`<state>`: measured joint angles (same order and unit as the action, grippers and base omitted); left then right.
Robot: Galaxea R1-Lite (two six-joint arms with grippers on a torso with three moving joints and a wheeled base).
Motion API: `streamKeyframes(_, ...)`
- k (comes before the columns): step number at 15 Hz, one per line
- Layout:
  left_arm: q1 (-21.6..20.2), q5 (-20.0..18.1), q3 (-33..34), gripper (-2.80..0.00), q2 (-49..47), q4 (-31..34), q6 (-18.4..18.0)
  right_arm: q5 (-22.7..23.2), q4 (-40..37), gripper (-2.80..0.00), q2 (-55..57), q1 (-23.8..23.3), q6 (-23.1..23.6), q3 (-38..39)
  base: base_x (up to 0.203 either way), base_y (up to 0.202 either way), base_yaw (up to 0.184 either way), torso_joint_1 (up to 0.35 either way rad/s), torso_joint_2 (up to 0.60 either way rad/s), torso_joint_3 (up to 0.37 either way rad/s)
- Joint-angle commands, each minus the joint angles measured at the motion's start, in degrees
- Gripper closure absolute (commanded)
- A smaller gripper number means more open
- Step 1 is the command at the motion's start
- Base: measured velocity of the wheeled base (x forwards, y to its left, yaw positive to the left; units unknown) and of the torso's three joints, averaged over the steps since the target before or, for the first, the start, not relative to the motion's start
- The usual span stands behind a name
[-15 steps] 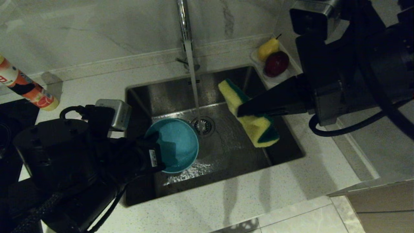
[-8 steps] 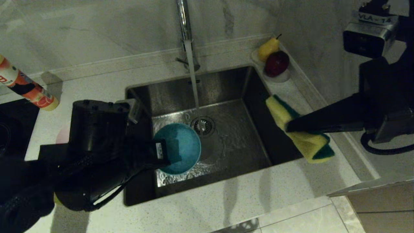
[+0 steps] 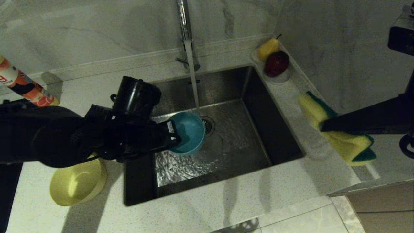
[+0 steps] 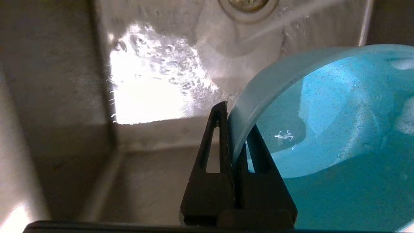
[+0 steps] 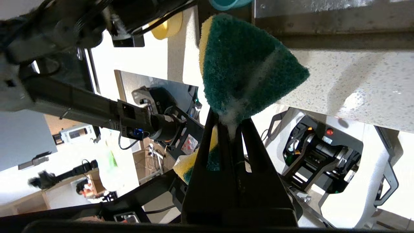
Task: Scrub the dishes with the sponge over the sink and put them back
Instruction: Rinse the bowl
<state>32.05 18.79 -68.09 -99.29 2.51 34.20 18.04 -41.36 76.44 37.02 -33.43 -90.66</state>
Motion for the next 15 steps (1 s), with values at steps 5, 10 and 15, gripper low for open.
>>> streamKeyframes(5,-1.17,0.45,-8.26,0.00,-7.06,1.63,4.16,0.15,-0.12,0.00,-0.47,-1.95,0.03,0.27,0.000,0.000,0.000,0.000,0.00,0.000)
streamKeyframes(10,-3.19,0.64,-9.57,0.00,-8.26,1.62,4.69,0.24,-0.12,0.00,-0.33,-2.00,-0.15,0.66,0.000,0.000,0.000,0.000,0.00,0.000)
streamKeyframes(15,-3.31,0.66,-12.54,0.00,-10.90,1.66,5.97,0.24,0.91,0.00,-0.30,-3.04,-0.20,1.54,0.000,0.000,0.000,0.000,0.00,0.000)
